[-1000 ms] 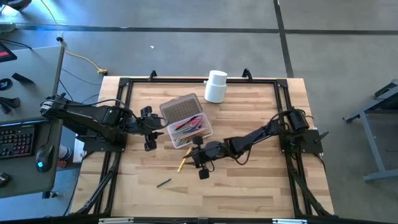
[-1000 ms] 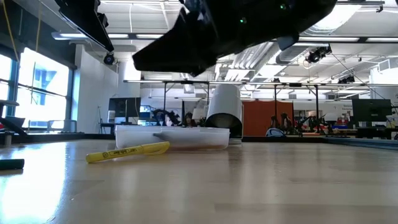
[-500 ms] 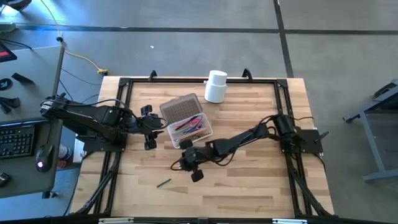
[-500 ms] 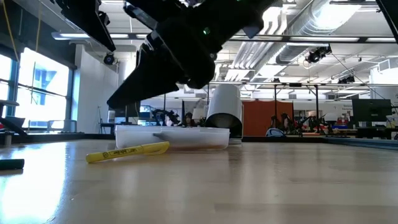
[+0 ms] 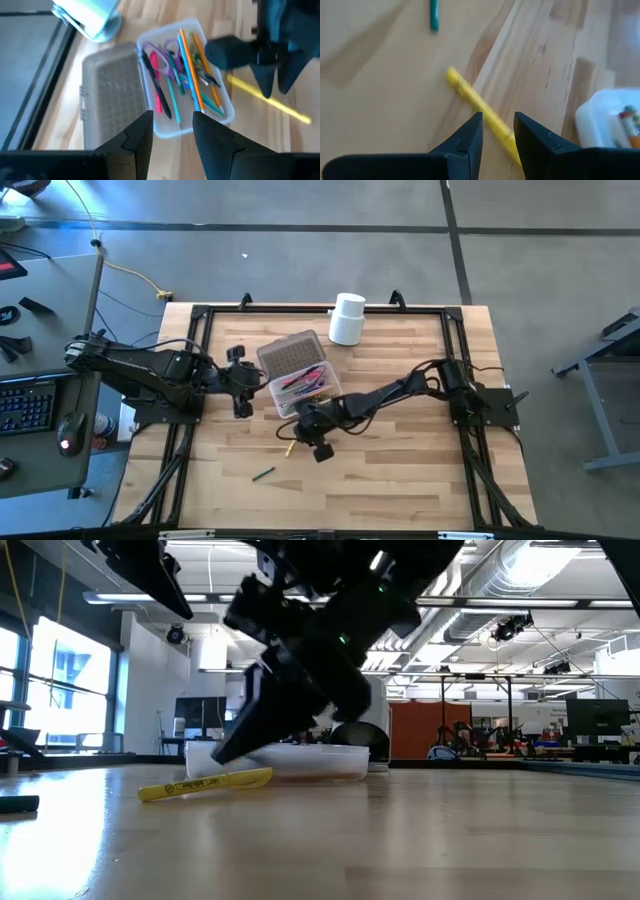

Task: Pick & place school supplies into a supply box
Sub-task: Put the yellow pen into the black supply box

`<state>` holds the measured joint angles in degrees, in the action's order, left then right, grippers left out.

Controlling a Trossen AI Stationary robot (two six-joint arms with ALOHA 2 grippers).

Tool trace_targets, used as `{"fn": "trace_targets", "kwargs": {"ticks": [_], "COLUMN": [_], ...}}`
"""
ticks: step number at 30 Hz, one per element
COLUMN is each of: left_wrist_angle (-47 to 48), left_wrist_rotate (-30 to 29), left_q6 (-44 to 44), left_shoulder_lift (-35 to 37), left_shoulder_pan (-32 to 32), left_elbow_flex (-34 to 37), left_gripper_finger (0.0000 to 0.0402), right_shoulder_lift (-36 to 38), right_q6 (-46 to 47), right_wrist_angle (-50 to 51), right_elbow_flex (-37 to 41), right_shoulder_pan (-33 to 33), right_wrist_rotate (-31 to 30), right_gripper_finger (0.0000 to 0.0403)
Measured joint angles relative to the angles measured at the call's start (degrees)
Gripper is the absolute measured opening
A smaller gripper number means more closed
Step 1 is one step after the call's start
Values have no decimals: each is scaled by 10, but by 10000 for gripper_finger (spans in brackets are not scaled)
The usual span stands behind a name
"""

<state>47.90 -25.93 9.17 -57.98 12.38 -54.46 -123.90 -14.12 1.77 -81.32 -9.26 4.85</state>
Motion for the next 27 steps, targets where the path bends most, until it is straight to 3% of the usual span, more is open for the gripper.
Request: {"fn": "trace_targets", "kwargs": {"ticks": [7,18,27], "left_wrist_angle": [-56,-63,-59], "left_wrist_rotate": [-23,-23,-62], "left_q6": [-2,-31,-32], "left_shoulder_lift": [0,0,0], "left_shoulder_pan": [0,0,0], "left_elbow_flex": [0,0,0], "left_gripper_finger": [172,172,172], "right_shoulder_lift": [0,0,-40], "right_q6": [-72,-74,-74], "right_wrist_angle": [-1,1,-16], "right_elbow_flex": [13,16,14], "right_shoulder_pan": [4,37,49], "right_wrist_rotate": [-13,26,90], "right_gripper_finger": [95,95,94]}}
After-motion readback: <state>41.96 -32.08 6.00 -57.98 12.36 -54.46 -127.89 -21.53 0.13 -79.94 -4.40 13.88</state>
